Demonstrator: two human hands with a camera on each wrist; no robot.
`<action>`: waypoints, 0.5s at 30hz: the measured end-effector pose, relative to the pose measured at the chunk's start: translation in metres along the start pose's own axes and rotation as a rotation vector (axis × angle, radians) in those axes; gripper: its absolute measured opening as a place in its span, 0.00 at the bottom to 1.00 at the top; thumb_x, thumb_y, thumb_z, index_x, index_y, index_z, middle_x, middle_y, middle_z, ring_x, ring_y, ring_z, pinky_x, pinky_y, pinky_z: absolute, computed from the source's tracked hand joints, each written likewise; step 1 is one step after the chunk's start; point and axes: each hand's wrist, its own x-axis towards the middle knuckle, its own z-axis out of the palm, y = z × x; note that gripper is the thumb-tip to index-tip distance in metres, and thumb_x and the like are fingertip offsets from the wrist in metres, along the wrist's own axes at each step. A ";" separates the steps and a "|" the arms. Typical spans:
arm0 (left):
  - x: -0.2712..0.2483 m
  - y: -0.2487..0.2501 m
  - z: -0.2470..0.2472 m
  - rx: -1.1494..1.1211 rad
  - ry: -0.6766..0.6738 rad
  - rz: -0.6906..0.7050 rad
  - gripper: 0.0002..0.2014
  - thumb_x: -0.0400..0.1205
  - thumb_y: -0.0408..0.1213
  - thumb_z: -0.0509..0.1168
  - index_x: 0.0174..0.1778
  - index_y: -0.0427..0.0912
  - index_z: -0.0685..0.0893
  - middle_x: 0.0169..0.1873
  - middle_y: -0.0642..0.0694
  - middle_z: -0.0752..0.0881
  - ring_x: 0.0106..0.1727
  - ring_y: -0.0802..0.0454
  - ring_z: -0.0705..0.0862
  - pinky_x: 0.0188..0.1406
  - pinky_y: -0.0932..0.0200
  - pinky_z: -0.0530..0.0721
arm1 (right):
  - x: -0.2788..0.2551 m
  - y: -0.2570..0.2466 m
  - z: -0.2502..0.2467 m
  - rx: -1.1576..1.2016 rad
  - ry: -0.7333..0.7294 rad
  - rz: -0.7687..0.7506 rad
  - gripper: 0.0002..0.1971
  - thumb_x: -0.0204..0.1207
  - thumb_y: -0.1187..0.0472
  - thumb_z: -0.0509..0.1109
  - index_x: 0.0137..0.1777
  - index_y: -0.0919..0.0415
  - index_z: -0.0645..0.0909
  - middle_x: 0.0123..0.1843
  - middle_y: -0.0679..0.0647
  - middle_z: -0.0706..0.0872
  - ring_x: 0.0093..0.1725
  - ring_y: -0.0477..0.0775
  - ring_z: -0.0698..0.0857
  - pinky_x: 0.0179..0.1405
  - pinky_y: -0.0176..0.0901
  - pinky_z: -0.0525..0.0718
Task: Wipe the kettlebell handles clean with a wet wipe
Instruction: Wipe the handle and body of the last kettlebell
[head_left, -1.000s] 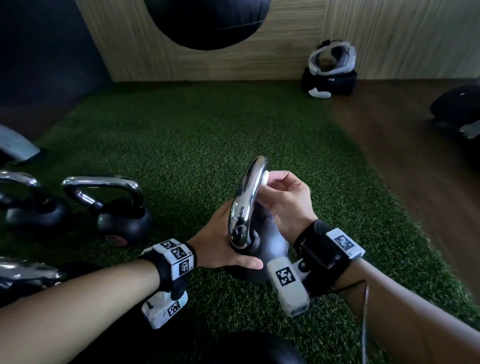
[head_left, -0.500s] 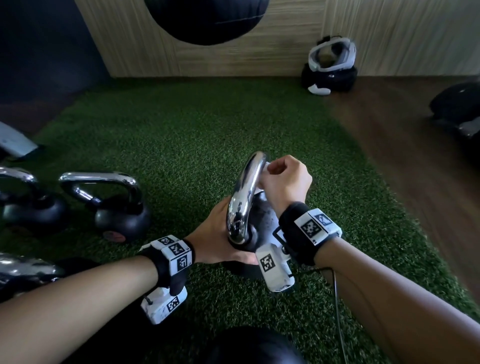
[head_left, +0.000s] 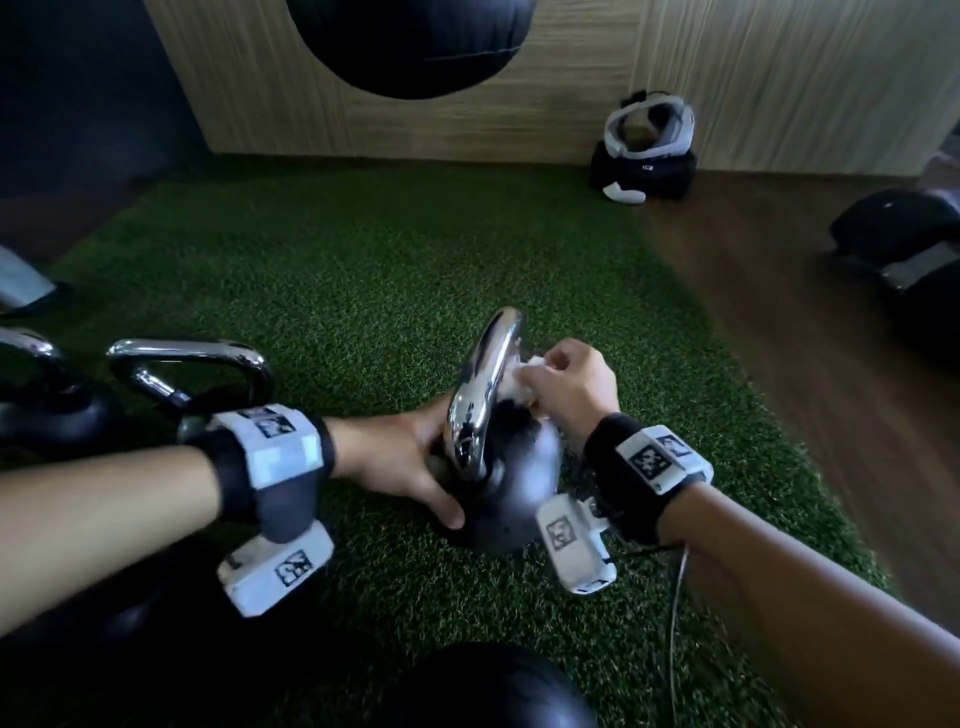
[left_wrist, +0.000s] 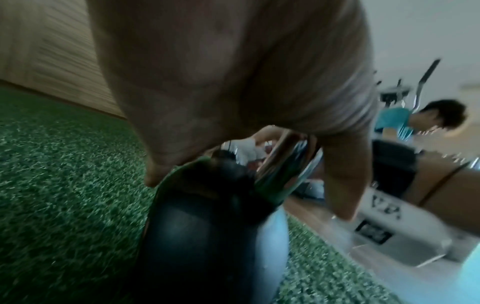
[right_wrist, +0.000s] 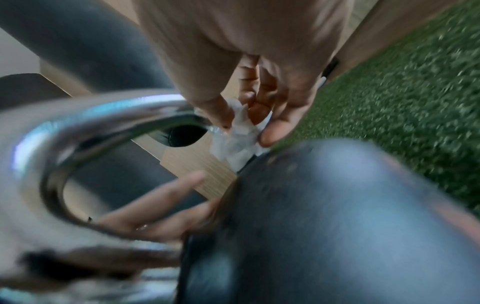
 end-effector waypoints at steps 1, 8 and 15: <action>-0.011 0.010 -0.010 0.002 -0.001 0.018 0.67 0.64 0.53 0.87 0.90 0.52 0.47 0.83 0.60 0.64 0.84 0.61 0.63 0.82 0.67 0.60 | 0.002 0.002 -0.010 0.030 0.009 -0.011 0.08 0.70 0.57 0.77 0.42 0.53 0.78 0.45 0.52 0.90 0.42 0.57 0.91 0.42 0.57 0.93; -0.039 0.062 0.000 0.191 0.423 0.070 0.56 0.70 0.72 0.72 0.88 0.58 0.51 0.80 0.62 0.69 0.72 0.68 0.69 0.71 0.65 0.68 | 0.033 -0.035 -0.042 -0.103 0.029 -0.397 0.14 0.82 0.64 0.66 0.56 0.43 0.87 0.50 0.47 0.93 0.40 0.49 0.91 0.37 0.47 0.91; -0.020 0.048 0.021 0.268 0.616 0.064 0.39 0.79 0.46 0.72 0.84 0.49 0.59 0.58 0.52 0.85 0.48 0.57 0.86 0.40 0.66 0.83 | 0.036 -0.062 -0.037 -0.550 -0.361 -0.655 0.17 0.77 0.64 0.67 0.60 0.49 0.90 0.53 0.46 0.93 0.50 0.45 0.87 0.50 0.29 0.81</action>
